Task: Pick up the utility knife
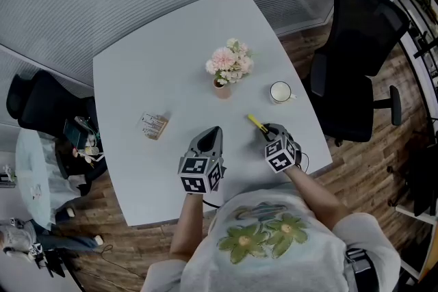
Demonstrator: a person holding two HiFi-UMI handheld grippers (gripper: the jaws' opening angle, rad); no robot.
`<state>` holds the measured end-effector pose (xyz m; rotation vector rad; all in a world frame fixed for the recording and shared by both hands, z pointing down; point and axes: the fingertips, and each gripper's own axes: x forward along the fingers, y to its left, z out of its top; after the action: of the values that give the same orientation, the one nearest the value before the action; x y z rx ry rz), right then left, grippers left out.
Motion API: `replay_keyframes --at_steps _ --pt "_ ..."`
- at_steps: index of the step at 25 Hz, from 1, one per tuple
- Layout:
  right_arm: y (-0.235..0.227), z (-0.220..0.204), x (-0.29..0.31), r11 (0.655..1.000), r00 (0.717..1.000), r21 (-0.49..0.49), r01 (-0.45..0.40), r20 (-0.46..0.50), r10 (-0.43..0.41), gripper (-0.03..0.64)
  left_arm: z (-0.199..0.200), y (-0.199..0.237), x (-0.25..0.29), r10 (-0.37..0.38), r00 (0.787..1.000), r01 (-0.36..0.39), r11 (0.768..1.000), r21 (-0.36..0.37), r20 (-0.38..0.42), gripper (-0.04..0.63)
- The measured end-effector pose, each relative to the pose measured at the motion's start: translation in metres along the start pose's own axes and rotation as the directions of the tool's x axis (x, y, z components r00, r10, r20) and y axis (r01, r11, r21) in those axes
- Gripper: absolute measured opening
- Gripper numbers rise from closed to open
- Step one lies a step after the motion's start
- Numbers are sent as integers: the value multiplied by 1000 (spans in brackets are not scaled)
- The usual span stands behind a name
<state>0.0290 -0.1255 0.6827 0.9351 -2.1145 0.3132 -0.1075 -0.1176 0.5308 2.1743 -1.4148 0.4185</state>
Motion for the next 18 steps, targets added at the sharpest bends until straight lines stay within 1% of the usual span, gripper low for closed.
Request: replay_keyframes --at_steps 7,18 --pt "3 6 -7 1000 1000 -24 0 18 0 72 0 -2 -2 -2 1000 2 1000 6 3 2" --pt "2 20 -18 1000 998 -24 -2 60 3 72 -1 -6 -3 -3 1000 3 1000 11 0 2"
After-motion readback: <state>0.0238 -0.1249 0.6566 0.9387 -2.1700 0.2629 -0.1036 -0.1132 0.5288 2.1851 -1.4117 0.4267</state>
